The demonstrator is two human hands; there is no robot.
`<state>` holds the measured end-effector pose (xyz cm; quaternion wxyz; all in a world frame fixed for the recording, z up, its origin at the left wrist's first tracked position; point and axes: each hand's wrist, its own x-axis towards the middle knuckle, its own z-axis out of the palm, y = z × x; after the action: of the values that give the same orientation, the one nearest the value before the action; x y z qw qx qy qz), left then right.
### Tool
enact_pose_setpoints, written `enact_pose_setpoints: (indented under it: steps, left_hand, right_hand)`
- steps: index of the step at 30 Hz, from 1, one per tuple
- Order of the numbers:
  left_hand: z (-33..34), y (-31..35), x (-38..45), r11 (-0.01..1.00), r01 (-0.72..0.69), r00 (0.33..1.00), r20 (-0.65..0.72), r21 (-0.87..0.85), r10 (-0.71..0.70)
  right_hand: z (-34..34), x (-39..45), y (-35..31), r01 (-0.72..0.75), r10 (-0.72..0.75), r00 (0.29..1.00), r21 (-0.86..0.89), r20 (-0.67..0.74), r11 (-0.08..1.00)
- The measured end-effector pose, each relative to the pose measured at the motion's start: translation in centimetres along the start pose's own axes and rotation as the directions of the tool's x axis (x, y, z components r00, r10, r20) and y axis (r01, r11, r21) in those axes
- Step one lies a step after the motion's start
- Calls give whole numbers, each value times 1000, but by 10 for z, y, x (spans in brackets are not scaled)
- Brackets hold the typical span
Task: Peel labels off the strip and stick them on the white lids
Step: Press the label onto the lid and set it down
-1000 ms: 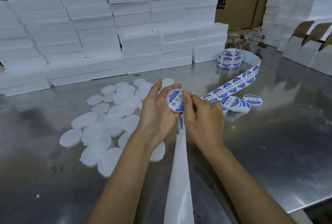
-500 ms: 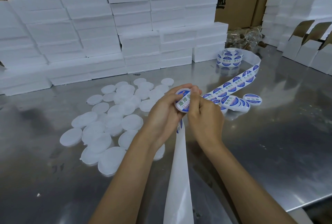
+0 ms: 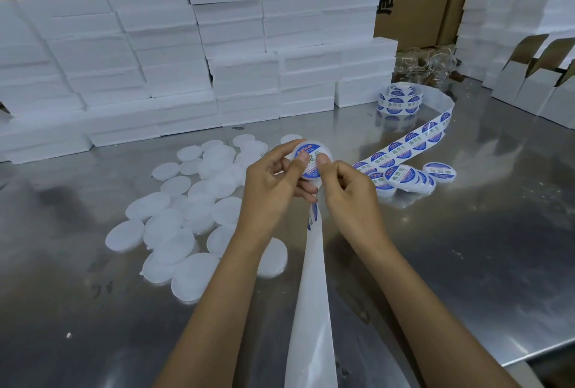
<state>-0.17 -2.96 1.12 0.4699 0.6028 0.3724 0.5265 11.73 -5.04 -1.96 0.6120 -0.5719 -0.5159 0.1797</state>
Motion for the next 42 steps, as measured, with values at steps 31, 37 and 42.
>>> enact_pose_setpoints:
  steps: [31, 37, 42]
  left_hand:
    - [-12, -4, 7, 967, 201, 945, -230, -158, -234]
    - [-20, -6, 10, 954, 227, 928, -253, -197, -273]
    - [-31, -9, 14, 944, 249, 909, -284, -218, -306]
  right_hand:
    - [-54, 29, 29, -494, 746, 664, 783, 60, 377]
    - [-48, 26, 18, -521, 676, 736, 632, -8, 574]
    - [-20, 4, -11, 41, -39, 997, 27, -71, 999]
